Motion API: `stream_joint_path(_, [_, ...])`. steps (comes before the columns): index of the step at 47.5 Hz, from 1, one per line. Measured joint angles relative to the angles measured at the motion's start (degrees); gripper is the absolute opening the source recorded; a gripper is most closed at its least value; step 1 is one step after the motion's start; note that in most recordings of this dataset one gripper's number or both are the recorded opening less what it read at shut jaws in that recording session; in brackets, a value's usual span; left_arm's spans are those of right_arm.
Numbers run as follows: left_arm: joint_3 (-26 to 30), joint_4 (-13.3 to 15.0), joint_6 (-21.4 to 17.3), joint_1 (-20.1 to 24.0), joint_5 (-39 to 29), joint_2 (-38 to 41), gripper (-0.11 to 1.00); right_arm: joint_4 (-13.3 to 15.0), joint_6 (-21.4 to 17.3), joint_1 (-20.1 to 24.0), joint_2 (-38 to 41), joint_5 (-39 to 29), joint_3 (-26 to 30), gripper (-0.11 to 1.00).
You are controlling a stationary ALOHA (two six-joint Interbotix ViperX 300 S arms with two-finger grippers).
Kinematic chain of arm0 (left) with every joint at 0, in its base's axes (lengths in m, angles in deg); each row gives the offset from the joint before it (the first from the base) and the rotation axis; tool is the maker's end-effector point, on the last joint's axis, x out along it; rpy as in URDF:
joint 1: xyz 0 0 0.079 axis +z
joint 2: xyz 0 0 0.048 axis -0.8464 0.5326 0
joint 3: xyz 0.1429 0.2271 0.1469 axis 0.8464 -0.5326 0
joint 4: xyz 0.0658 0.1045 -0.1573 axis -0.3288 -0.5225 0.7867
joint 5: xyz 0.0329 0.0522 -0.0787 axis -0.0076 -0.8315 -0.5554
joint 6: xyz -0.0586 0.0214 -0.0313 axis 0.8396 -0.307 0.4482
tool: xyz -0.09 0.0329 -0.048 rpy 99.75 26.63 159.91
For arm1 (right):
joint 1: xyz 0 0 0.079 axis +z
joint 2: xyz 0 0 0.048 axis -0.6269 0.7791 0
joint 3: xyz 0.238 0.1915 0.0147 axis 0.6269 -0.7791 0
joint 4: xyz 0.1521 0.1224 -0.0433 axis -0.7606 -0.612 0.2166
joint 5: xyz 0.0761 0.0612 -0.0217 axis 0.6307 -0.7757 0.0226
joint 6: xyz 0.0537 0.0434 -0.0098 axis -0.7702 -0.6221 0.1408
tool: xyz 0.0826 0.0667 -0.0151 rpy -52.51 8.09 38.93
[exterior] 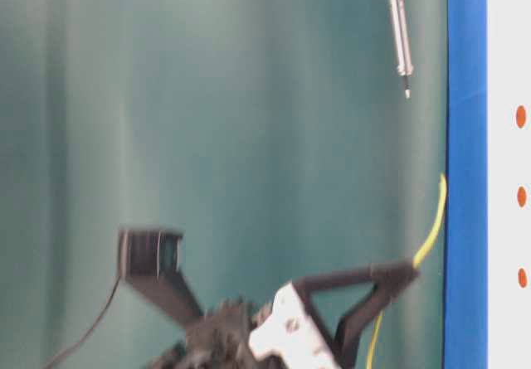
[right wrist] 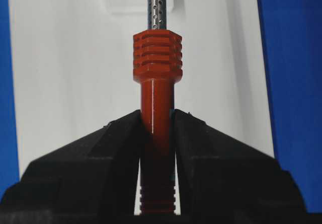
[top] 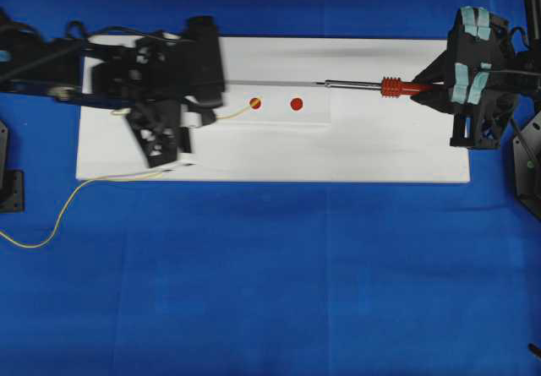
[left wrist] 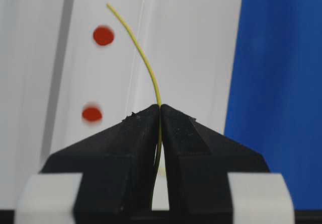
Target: Touch the tip of the soldering iron to the tip of the solder at the mark.
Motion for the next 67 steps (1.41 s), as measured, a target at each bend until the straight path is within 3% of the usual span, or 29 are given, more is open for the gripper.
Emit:
stream_joint_path(11, [6.24, 0.0, -0.18, 0.09, 0.09, 9.05, 0.01, 0.0, 0.0, -0.62, 0.0, 0.0, -1.05, 0.06])
stream_joint_path(23, [8.44, 0.0, -0.18, 0.44, 0.26, 13.8, 0.01, 0.0, 0.0, -0.7, 0.09, 0.0, -1.76, 0.06])
stream_joint_path(46, [8.44, 0.0, -0.09, 1.32, 0.53, 14.59, 0.01, 0.0, -0.88, -0.79, 1.58, 1.93, -2.9, 0.06])
stream_joint_path(67, [8.44, 0.09, -0.09, 1.32, 0.44, 14.59, 0.01, -0.09, -1.14, -0.7, 10.81, 4.48, -0.44, 0.06])
